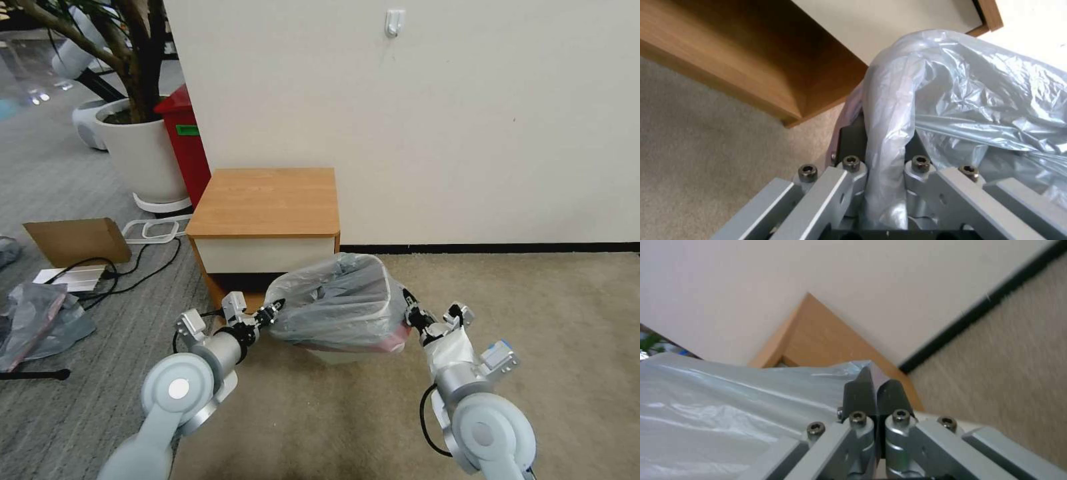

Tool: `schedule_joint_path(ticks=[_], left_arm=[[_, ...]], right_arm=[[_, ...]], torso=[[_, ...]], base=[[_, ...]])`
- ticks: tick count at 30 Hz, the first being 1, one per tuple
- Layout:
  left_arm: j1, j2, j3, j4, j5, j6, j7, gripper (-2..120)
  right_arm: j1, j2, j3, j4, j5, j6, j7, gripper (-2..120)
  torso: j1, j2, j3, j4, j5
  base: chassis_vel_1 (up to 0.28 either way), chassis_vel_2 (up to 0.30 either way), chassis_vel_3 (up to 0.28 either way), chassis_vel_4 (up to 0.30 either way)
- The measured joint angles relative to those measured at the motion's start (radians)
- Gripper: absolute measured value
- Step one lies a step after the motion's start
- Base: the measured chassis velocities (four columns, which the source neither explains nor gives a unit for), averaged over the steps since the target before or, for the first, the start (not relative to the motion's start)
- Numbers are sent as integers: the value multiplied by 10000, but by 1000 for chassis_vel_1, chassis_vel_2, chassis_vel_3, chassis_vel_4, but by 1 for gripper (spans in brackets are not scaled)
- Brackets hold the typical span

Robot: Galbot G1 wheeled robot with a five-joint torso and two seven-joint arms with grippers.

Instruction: Pick up the garbage bag from the table and place it over the trash can.

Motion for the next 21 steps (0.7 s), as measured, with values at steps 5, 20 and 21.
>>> schedule_joint_path(ticks=[5, 20, 21], left_arm=[[-38, 66, -10, -9, -118, 7, -2, 5], [-156, 238, 37, 57, -127, 42, 79, 5], [-195, 281, 33, 128, -79, 46, 109, 5]], right_arm=[[173, -183, 45, -871, -835, 900, -1141, 0], [4, -604, 139, -587, -840, 896, -1279, 15], [-91, -675, 143, -378, -628, 903, -1279, 20]], torso=[[0, -1, 0, 0, 2], [0, -1, 0, 0, 1], [0, -1, 0, 0, 0]], base=[[0, 0, 0, 0], [0, 0, 0, 0], [0, 0, 0, 0]])
